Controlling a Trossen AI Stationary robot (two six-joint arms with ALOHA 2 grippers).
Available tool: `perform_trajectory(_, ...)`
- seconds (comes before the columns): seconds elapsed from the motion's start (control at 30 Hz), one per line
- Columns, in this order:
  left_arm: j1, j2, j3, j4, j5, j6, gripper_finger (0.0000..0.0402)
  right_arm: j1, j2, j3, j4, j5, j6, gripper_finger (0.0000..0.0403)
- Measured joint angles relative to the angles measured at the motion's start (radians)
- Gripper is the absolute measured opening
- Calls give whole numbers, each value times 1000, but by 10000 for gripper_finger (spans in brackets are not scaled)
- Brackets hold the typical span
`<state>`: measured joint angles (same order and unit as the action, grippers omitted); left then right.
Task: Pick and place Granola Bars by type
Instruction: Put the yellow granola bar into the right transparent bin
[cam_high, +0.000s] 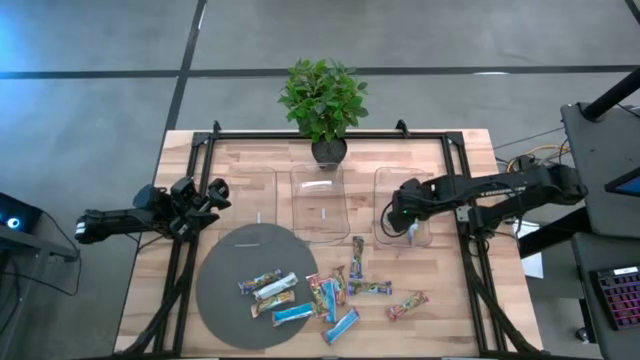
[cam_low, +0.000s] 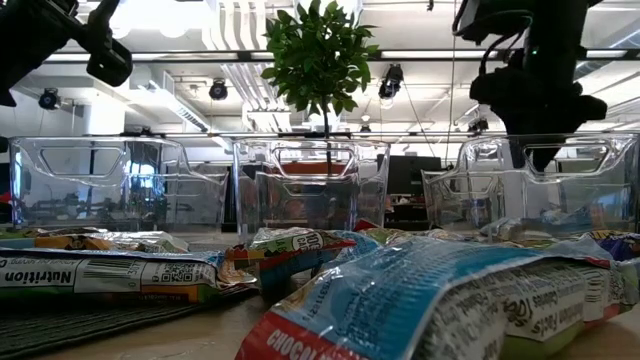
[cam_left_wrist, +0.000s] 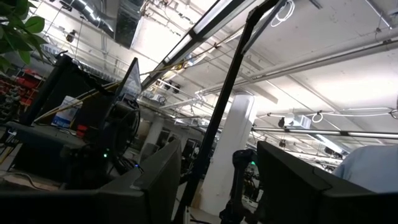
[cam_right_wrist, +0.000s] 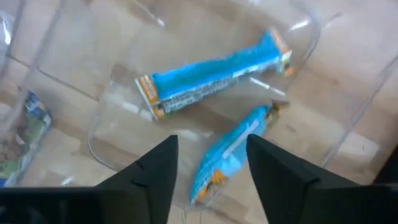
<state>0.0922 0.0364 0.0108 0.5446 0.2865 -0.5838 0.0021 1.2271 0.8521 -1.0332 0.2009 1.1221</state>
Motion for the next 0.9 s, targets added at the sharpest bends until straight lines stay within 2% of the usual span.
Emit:
perform_trajectory(0.13,0,0,0,0,0,0,193,0,-31,33,18,67,1,215)
perform_trajectory(0.33,0,0,0,0,0,0,193,2,-38,137,39,168,-72,232)
perform_trajectory(0.5,0,0,0,0,0,0,193,2,-34,218,116,169,-182,232)
perform_trajectory(0.77,0,0,0,22,-17,1,193,2,-34,266,132,169,-191,233)
perform_trajectory(0.9,0,0,0,75,-78,-109,193,2,-33,252,134,169,-186,233)
